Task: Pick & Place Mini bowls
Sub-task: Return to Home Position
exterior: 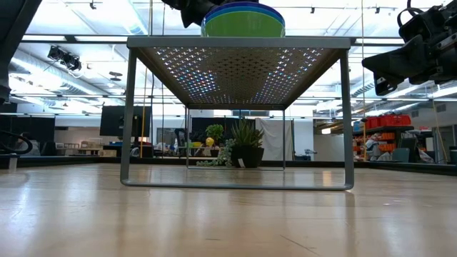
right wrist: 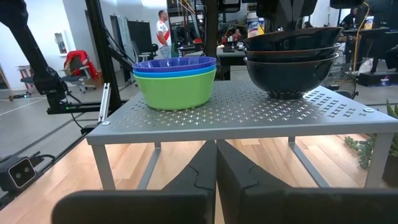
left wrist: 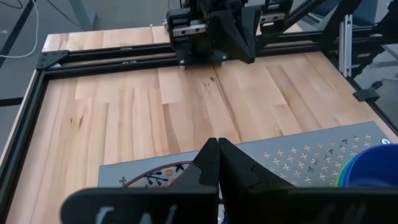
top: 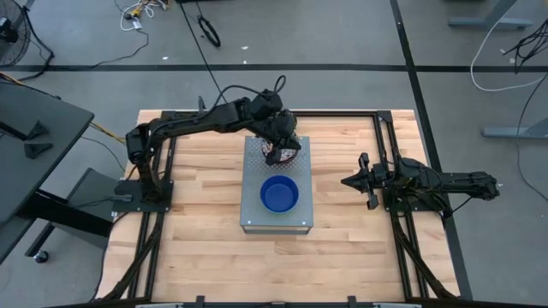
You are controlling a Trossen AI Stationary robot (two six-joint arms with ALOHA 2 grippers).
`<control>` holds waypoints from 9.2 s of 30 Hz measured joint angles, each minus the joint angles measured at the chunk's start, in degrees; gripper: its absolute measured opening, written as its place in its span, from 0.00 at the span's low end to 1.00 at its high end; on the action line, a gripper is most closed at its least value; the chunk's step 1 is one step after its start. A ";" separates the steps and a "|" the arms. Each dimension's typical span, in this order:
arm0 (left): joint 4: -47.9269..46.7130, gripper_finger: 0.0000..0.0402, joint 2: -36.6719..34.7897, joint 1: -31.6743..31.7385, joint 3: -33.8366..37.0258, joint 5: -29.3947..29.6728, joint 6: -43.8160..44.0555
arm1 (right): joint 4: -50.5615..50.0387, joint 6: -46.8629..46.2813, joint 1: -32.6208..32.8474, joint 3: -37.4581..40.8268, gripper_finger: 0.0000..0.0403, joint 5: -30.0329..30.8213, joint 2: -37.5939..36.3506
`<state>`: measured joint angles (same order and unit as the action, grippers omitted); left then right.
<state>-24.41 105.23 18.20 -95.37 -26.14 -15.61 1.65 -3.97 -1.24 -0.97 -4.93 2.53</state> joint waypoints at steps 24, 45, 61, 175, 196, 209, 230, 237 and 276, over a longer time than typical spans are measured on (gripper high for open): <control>-2.61 0.00 0.00 0.12 -5.09 0.43 1.33 | 0.00 0.01 0.00 0.00 0.03 -0.02 0.00; -16.46 0.00 -8.78 -7.82 -8.83 10.34 9.02 | 0.01 0.00 -0.01 0.00 0.03 0.01 0.01; -0.07 0.00 -29.11 -12.51 19.34 15.66 18.74 | 0.01 0.02 -0.01 0.00 0.03 -0.02 0.01; 31.46 0.00 -99.76 -18.95 94.86 23.55 10.48 | 0.00 0.00 0.00 0.00 0.03 -0.01 0.02; 25.63 0.01 -99.76 -17.99 94.84 23.76 8.96 | 0.00 0.02 0.00 0.00 0.03 0.00 0.01; 26.61 0.04 -99.65 -17.99 94.93 25.85 13.45 | 0.00 0.01 -0.01 -0.01 0.03 0.00 0.00; 28.25 0.04 -99.65 -17.99 94.95 25.91 13.48 | 0.00 0.01 -0.02 0.00 0.03 -0.01 0.02; 28.25 0.04 -99.65 -17.99 94.95 25.91 13.50 | 0.00 0.00 0.00 0.00 0.03 0.00 0.02; 28.27 0.05 -99.64 -18.00 94.95 25.91 13.52 | 0.00 0.01 -0.01 0.00 0.03 -0.01 0.00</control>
<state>3.86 5.59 0.20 -0.43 -0.23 -2.09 1.65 -3.96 -1.25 -0.97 -4.94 2.53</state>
